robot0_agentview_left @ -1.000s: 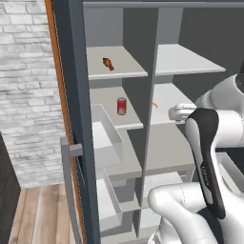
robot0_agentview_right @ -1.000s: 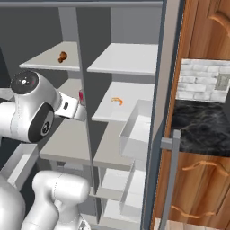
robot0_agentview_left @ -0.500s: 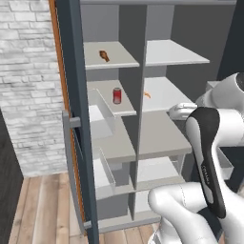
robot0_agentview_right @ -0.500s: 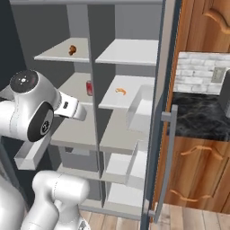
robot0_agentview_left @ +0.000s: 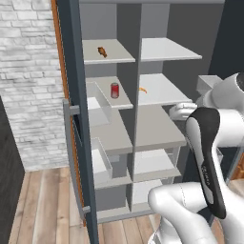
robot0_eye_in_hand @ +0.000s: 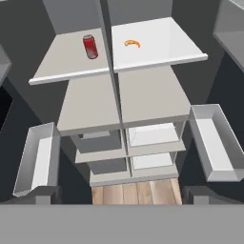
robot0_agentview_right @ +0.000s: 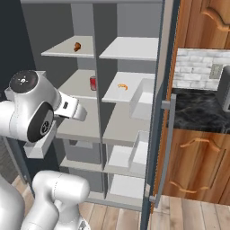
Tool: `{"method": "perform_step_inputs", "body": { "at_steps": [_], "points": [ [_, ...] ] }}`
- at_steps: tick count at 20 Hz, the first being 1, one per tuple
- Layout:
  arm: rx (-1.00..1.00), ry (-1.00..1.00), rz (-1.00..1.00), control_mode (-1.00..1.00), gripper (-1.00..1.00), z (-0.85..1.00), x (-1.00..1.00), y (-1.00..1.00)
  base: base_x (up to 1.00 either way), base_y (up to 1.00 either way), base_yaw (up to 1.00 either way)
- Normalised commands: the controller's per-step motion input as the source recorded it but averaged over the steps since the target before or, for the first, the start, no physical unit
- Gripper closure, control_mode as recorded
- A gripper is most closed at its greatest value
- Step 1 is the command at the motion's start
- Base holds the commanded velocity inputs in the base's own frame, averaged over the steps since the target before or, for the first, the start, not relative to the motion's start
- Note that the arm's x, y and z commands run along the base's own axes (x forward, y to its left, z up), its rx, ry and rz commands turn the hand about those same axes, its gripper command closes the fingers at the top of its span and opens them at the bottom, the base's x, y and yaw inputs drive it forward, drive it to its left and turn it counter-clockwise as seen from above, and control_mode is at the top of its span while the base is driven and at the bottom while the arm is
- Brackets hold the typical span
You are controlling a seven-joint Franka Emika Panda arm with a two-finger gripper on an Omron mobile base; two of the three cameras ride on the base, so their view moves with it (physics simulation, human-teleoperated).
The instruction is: There's a chicken drumstick in the fridge that needs to be moved to the freezer for freezing. Pick up the chicken drumstick from the fridge, place it on any shelf in the freezer, and close the fridge and freezer doors when done.
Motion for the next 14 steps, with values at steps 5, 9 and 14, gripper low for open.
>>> {"method": "perform_step_inputs", "body": {
  "at_steps": [5,9,14],
  "points": [
    [0.0,-0.03,0.0,-1.0,-1.0,0.0,-0.26,-0.02,0.0,0.0,0.0],
    [0.0,-0.15,0.0,-1.0,-1.0,0.0,-0.91,-0.37,0.0,0.0,0.0],
    [0.05,-0.26,0.0,-1.0,-1.0,0.0,-0.42,-0.88,0.0,0.0,0.0]
  ]
}}
